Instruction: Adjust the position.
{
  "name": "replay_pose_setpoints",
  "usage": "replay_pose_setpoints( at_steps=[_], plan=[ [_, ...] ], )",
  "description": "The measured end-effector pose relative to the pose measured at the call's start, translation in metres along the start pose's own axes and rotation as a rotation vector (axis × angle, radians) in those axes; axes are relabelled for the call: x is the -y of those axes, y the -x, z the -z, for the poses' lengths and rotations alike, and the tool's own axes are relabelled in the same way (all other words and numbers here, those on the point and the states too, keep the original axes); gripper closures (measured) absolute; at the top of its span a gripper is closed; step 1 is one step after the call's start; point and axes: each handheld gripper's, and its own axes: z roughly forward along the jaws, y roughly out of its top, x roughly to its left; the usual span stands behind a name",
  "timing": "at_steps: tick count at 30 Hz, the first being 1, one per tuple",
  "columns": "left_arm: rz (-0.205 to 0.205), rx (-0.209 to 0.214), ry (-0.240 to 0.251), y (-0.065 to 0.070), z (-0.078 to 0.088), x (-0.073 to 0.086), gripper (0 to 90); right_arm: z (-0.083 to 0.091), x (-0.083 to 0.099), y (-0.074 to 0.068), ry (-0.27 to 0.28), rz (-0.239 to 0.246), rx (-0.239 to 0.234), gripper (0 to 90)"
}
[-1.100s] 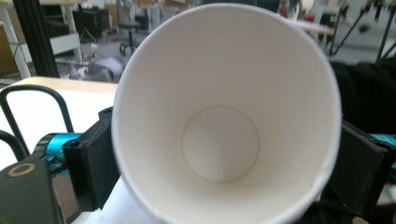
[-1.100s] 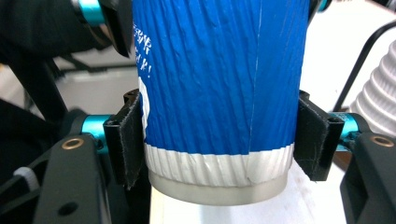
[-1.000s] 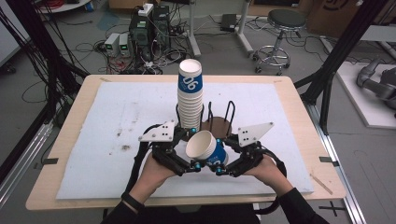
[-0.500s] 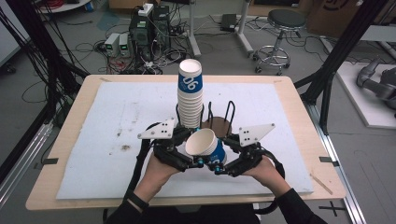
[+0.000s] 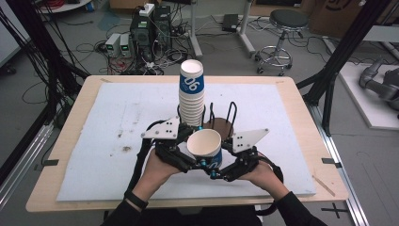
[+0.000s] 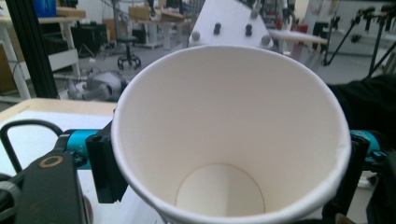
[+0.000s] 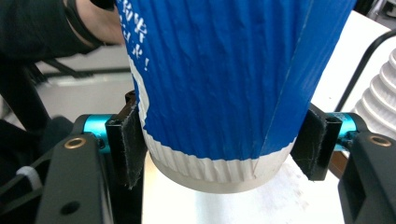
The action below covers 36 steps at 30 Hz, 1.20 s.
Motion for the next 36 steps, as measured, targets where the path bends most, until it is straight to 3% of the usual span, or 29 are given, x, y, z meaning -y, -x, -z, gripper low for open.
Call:
replay_pose_setpoints(
  at_steps=[4,9,14,21,27,36],
  plan=[
    [0.007,0.008,0.037,0.0003,-0.0030,-0.0018,18.9,-0.0025,0.0023,0.0002,0.069,-0.022,-0.023,30.8],
    [0.010,0.016,0.059,0.0003,-0.0053,-0.0060,18.0,-0.0046,0.0041,-0.0004,0.119,-0.041,-0.044,30.9],
    [0.010,0.026,0.058,-0.0002,-0.0075,-0.0080,19.1,-0.0046,0.0041,-0.0012,0.135,-0.043,-0.038,30.9],
    [-0.016,0.026,0.037,0.0008,-0.0084,-0.0080,21.3,-0.0053,0.0044,-0.0034,0.116,-0.016,-0.006,29.9],
    [-0.039,0.016,0.016,0.0015,-0.0081,-0.0078,21.7,-0.0066,0.0045,-0.0042,0.111,-0.026,-0.007,21.6],
    [-0.047,0.005,0.009,0.0017,-0.0084,-0.0049,22.1,0.0029,0.0024,-0.0015,0.185,-0.070,0.016,18.9]
  ],
)
